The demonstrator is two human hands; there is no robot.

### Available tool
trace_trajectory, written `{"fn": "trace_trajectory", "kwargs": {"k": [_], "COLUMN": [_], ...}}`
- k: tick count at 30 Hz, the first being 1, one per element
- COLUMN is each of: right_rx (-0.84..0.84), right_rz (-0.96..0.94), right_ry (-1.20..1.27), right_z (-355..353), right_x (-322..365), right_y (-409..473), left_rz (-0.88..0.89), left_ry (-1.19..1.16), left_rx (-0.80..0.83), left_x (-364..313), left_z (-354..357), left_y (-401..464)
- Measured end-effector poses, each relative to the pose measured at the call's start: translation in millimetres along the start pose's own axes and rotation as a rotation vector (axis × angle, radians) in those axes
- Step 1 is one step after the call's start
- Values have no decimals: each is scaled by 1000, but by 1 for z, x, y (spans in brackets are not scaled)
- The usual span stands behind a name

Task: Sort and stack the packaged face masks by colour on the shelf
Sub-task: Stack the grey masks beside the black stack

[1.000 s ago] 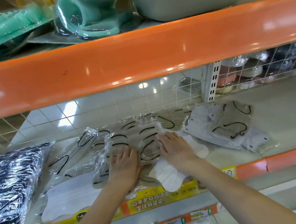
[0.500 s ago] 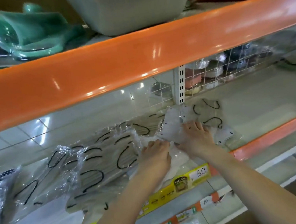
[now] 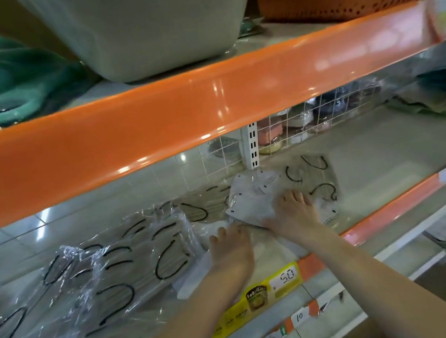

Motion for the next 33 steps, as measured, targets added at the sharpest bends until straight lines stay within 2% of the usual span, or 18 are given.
{"fn": "trace_trajectory", "kwargs": {"k": [4, 7, 9, 13, 15, 20, 27, 30, 33], "right_rx": [11, 64, 37, 29, 49, 51, -29, -76, -110], "right_rz": [-16, 61, 44, -5, -22, -110, -195, -221, -245], "right_ry": [-32, -58, -100, -143, -136, -81, 85, 108, 145], "right_z": [-7, 1, 6, 6, 2, -5, -6, -1, 2], "right_x": [8, 5, 1, -2, -3, -13, -24, -21, -15], "right_y": [6, 7, 7, 10, 13, 14, 3, -2, -7], "left_rz": [-24, -23, -45, -193, -250, -297, -371, -411, -361], "left_ry": [-50, -282, -444, -836, -957, -994, -1023, -1141, -1273], "left_rx": [-36, -62, -62, -98, -108, -111, -119, -126, -124], "left_x": [-3, -7, -9, -10, -6, 7, 3, 0, -4], "left_z": [-8, -11, -11, -18, -20, -16, -19, -19, -19], "left_y": [8, 11, 15, 25, 30, 47, 53, 58, 57]}}
Point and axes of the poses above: each hand's wrist, its own y-axis towards the middle knuckle, its own z-axis out of the palm, x = y × z, the point moved 1 cm from there along y, towards the middle knuckle, and after that the axes turned 2 degrees about z, right-handed, at the moved point
